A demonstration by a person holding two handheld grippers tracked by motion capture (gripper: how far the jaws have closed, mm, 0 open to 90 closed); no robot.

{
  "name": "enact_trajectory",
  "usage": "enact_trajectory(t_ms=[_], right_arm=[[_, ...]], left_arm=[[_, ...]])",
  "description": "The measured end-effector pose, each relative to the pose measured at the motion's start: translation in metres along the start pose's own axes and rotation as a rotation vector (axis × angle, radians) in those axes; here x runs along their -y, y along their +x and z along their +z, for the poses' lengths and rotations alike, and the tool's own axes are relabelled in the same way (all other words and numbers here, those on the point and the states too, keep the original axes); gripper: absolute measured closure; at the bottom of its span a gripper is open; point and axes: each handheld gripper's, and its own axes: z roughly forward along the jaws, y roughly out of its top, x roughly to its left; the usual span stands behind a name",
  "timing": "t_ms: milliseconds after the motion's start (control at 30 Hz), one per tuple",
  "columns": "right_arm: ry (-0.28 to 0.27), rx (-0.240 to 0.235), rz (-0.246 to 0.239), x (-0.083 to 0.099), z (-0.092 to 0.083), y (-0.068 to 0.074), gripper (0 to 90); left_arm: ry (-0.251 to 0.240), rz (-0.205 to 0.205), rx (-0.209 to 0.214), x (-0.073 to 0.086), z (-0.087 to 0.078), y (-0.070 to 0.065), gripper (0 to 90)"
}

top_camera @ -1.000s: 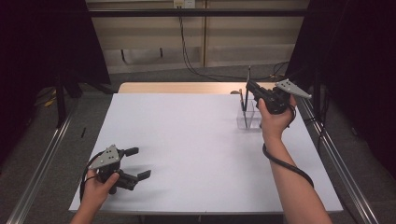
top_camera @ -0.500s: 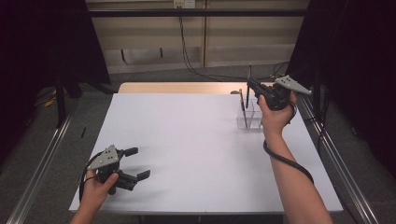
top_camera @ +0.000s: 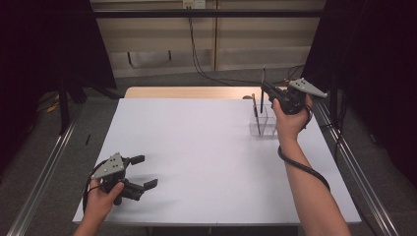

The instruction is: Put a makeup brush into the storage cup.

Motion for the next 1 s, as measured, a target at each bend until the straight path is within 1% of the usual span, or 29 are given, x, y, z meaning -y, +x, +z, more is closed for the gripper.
enact_trajectory(t_ms=[167, 233, 333, 500, 533, 800, 833, 933, 1000], right_arm=[[0.001, 0.003, -0.009, -0.001, 0.001, -0.001, 84.8], [0.002, 0.005, -0.012, 0.000, 0.002, -0.001, 84.8], [0.005, 0.008, -0.014, -0.001, 0.003, -0.002, 84.8], [0.007, 0.015, -0.020, -0.001, 0.004, -0.004, 84.8], [0.006, 0.012, -0.018, -0.001, 0.005, -0.004, 84.7], [0.003, 0.026, -0.009, -0.001, 0.005, -0.009, 84.7], [0.003, 0.026, -0.010, -0.001, 0.005, -0.010, 84.7], [0.006, 0.027, -0.007, 0.000, 0.005, -0.011, 84.7], [0.010, 0.031, -0.007, 0.001, 0.006, -0.012, 84.7]], left_arm=[[-0.001, 0.001, 0.002, 0.000, -0.001, 0.000, 0.0], [-0.005, -0.007, -0.004, 0.000, -0.001, 0.000, 0.0], [-0.005, -0.005, -0.006, 0.000, -0.001, 0.000, 0.0], [-0.003, -0.008, -0.002, 0.001, -0.001, 0.000, 0.0], [-0.002, -0.003, -0.008, 0.001, -0.001, 0.000, 0.0], [-0.018, -0.012, -0.002, 0.000, -0.003, 0.000, 0.0], [-0.020, -0.011, -0.010, 0.000, -0.003, 0.000, 0.0], [-0.016, -0.012, -0.010, 0.000, -0.004, 0.000, 0.0], [-0.014, -0.012, -0.002, 0.000, -0.003, 0.000, 0.0]])
